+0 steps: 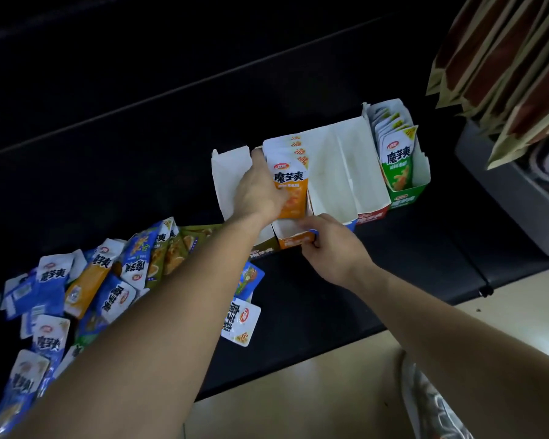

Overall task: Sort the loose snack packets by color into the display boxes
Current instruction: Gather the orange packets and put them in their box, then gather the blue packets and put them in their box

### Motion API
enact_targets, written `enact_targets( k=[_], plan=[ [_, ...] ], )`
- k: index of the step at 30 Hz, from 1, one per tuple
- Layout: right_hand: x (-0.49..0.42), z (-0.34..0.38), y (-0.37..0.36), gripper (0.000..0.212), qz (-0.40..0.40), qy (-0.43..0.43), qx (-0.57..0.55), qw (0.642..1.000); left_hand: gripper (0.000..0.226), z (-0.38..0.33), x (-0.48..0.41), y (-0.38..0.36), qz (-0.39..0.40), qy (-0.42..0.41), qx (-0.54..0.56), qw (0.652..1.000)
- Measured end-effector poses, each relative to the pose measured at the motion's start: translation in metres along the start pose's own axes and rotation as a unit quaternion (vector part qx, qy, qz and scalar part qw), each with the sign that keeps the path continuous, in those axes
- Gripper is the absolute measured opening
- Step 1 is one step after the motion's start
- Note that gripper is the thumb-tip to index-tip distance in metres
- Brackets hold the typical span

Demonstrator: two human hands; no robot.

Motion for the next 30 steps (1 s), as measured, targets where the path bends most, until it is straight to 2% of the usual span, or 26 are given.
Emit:
enact_targets(
  k=[4, 7, 10, 13, 16, 21, 25, 27, 30],
  plan=[
    [0.001, -0.001, -0.001, 0.042, 0.006, -0.002, 0.002, 1.000, 0.094, -0.004, 0.003, 0.000, -0.040, -0.020, -0.008, 0.999],
    [0.001, 0.000, -0.002, 0.044, 0.018, -0.003, 0.008, 1.000, 0.104, -0.011, 0.007, 0.002, -0.060, -0.063, 0.011, 0.996],
    [0.001, 0.001, -0.002, 0.046, 0.024, -0.002, 0.011, 1.000, 0.095, -0.021, 0.007, 0.013, -0.112, -0.132, -0.049, 0.984],
    [0.001, 0.003, -0.002, 0.046, 0.028, -0.003, 0.011, 1.000, 0.068, -0.026, 0.002, 0.029, -0.132, -0.155, -0.134, 0.970],
    [0.001, 0.007, -0.002, 0.048, 0.036, -0.006, 0.021, 0.999, 0.049, -0.021, -0.004, 0.036, -0.115, -0.137, -0.178, 0.968],
    [0.009, 0.021, 0.007, 0.048, 0.023, 0.002, 0.046, 0.999, 0.050, -0.005, 0.012, 0.055, -0.073, -0.092, -0.068, 0.991],
    [0.029, 0.050, 0.020, 0.045, -0.010, 0.005, 0.033, 0.999, 0.047, 0.019, 0.064, 0.103, -0.048, -0.075, -0.075, 0.993],
    [0.043, 0.069, 0.012, 0.042, -0.014, 0.019, 0.039, 0.999, 0.042, 0.050, 0.097, 0.129, -0.036, -0.039, -0.081, 0.995],
    [0.063, 0.090, -0.031, 0.035, 0.043, 0.044, 0.053, 0.997, 0.036, 0.116, 0.150, 0.159, -0.027, 0.053, -0.097, 0.994]
  ],
)
Point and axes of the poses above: each hand's wrist, its own x-axis away from the middle knuckle, its own y-axis out of the back of the hand, z = x × y, the point moved 9 cm from there along -x, towards the middle knuckle, and after that the axes turned 8 degrees about x, right-handed, at the moved point
